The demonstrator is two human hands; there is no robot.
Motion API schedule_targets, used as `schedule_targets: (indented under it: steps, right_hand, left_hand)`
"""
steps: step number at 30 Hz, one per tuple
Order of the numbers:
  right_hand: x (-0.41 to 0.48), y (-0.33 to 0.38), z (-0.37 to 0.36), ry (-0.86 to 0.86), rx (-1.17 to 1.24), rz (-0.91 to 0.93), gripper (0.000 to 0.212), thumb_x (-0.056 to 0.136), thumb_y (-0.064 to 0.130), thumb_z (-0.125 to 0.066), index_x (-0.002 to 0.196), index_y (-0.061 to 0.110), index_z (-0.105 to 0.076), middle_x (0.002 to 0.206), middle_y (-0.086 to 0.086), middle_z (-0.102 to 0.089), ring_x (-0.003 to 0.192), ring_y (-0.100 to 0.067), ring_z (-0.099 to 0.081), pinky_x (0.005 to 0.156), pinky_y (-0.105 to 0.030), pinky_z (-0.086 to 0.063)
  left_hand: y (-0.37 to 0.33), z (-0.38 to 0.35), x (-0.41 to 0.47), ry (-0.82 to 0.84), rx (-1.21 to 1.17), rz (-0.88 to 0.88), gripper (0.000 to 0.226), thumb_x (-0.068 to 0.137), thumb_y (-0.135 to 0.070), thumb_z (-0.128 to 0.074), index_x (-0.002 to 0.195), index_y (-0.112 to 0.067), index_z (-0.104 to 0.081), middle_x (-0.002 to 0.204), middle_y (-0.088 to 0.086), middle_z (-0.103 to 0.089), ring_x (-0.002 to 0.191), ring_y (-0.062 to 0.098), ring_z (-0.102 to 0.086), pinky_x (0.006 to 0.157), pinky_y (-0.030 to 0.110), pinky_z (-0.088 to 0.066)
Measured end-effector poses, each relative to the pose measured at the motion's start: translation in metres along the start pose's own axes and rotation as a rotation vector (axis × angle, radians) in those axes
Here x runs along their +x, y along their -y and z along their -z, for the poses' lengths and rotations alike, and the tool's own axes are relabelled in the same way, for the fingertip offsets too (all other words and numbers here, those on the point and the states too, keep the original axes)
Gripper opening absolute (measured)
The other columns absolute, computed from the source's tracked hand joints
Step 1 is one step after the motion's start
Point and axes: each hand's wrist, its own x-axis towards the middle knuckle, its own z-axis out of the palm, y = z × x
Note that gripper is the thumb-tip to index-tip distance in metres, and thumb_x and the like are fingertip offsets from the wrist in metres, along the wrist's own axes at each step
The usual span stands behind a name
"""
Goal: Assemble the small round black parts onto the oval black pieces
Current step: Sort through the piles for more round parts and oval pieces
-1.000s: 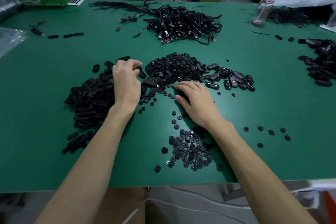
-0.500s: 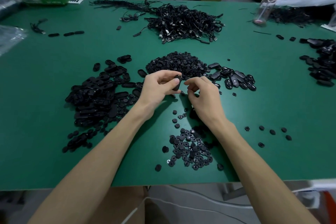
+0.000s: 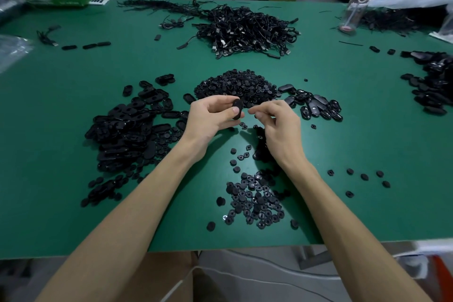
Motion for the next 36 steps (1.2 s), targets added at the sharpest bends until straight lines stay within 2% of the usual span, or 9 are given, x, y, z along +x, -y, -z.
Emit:
schedule_targets:
  steps: [5, 9, 14, 17, 20, 23, 29, 33, 36]
  right_hand:
    - [-0.0003, -0.0001, -0.0017, -0.027, -0.003, -0.008, 0.027, 0.103, -0.005, -0.053, 0.104, 0.007, -0.077, 0.114, -0.006, -0.053, 0.105, -0.003, -0.05, 0.088, 0.002, -0.039]
    - [0.0002, -0.0016, -0.0014, -0.051, 0.033, -0.015, 0.026, 0.103, -0.007, -0.05, 0.102, 0.001, -0.075, 0.113, -0.007, -0.051, 0.1, 0.02, -0.047, 0.088, 0.002, -0.038]
    - [0.0004, -0.0017, -0.0017, -0.044, 0.067, -0.045, 0.026, 0.104, -0.001, -0.05, 0.097, 0.012, -0.072, 0.107, -0.003, -0.059, 0.096, 0.0, -0.055, 0.087, -0.002, -0.04]
    - [-0.0001, -0.0025, -0.0019, -0.048, 0.071, -0.017, 0.025, 0.104, 0.003, -0.053, 0.094, 0.02, -0.068, 0.104, -0.001, -0.067, 0.102, -0.014, -0.06, 0.092, -0.018, -0.045]
    - [-0.0008, -0.002, -0.0011, -0.05, 0.091, -0.025, 0.02, 0.104, 0.005, -0.054, 0.098, 0.016, -0.07, 0.1, -0.002, -0.067, 0.094, -0.015, -0.062, 0.084, -0.019, -0.046]
    - [-0.001, -0.0009, 0.0001, -0.031, 0.115, -0.032, 0.015, 0.103, 0.006, -0.058, 0.106, 0.011, -0.072, 0.097, -0.005, -0.068, 0.086, -0.013, -0.063, 0.078, -0.019, -0.046]
    - [-0.0006, 0.0001, -0.0002, -0.005, 0.136, -0.031, 0.016, 0.101, 0.004, -0.062, 0.112, 0.01, -0.073, 0.104, -0.005, -0.07, 0.089, -0.009, -0.067, 0.085, -0.029, -0.055]
    - [-0.0002, -0.0003, -0.0009, -0.006, 0.159, -0.035, 0.019, 0.099, 0.002, -0.063, 0.113, 0.011, -0.073, 0.109, -0.004, -0.07, 0.092, -0.008, -0.069, 0.089, -0.033, -0.057]
    - [-0.0007, 0.0004, -0.0014, -0.014, 0.155, -0.027, 0.021, 0.098, 0.001, -0.064, 0.111, 0.013, -0.074, 0.109, -0.004, -0.07, 0.095, -0.014, -0.07, 0.088, -0.038, -0.058]
  left_hand:
    - [-0.0008, 0.0008, 0.0006, -0.005, -0.026, -0.01, 0.023, 0.09, -0.001, -0.076, 0.113, -0.003, -0.074, 0.099, 0.01, -0.079, 0.09, 0.025, -0.077, 0.076, 0.034, -0.064]
    - [-0.0013, -0.0001, 0.0009, -0.028, -0.083, -0.025, 0.021, 0.091, -0.002, -0.076, 0.111, -0.001, -0.07, 0.093, 0.011, -0.079, 0.093, 0.032, -0.078, 0.082, 0.035, -0.063]
    - [-0.0016, -0.0012, -0.0005, -0.018, -0.087, -0.009, 0.016, 0.093, -0.006, -0.075, 0.108, -0.005, -0.069, 0.097, 0.017, -0.079, 0.092, 0.033, -0.078, 0.077, 0.036, -0.064]
    - [-0.002, -0.0016, -0.0001, -0.018, -0.046, 0.008, 0.021, 0.093, -0.01, -0.076, 0.111, -0.002, -0.069, 0.099, 0.018, -0.078, 0.088, 0.03, -0.078, 0.072, 0.035, -0.064]
    - [-0.0021, -0.0023, -0.0001, -0.003, -0.014, 0.019, 0.019, 0.094, -0.011, -0.076, 0.11, -0.004, -0.069, 0.095, 0.014, -0.078, 0.08, 0.025, -0.076, 0.065, 0.032, -0.061]
    - [-0.0012, -0.0028, -0.0005, 0.014, -0.003, 0.002, 0.016, 0.094, -0.008, -0.075, 0.109, -0.004, -0.07, 0.089, 0.008, -0.078, 0.076, 0.024, -0.074, 0.066, 0.032, -0.061]
    - [0.0024, -0.0024, 0.0012, 0.029, 0.088, -0.03, 0.022, 0.092, 0.001, -0.073, 0.113, -0.005, -0.073, 0.1, 0.016, -0.076, 0.08, 0.019, -0.072, 0.075, 0.032, -0.062]
    - [0.0037, -0.0025, 0.0017, 0.039, 0.135, -0.052, 0.023, 0.091, 0.001, -0.073, 0.106, -0.016, -0.076, 0.099, 0.007, -0.078, 0.082, 0.01, -0.07, 0.07, 0.022, -0.057]
    - [0.0047, -0.0023, 0.0025, 0.045, 0.151, -0.057, 0.02, 0.092, 0.0, -0.073, 0.106, -0.013, -0.076, 0.094, 0.003, -0.078, 0.08, 0.008, -0.069, 0.068, 0.02, -0.056]
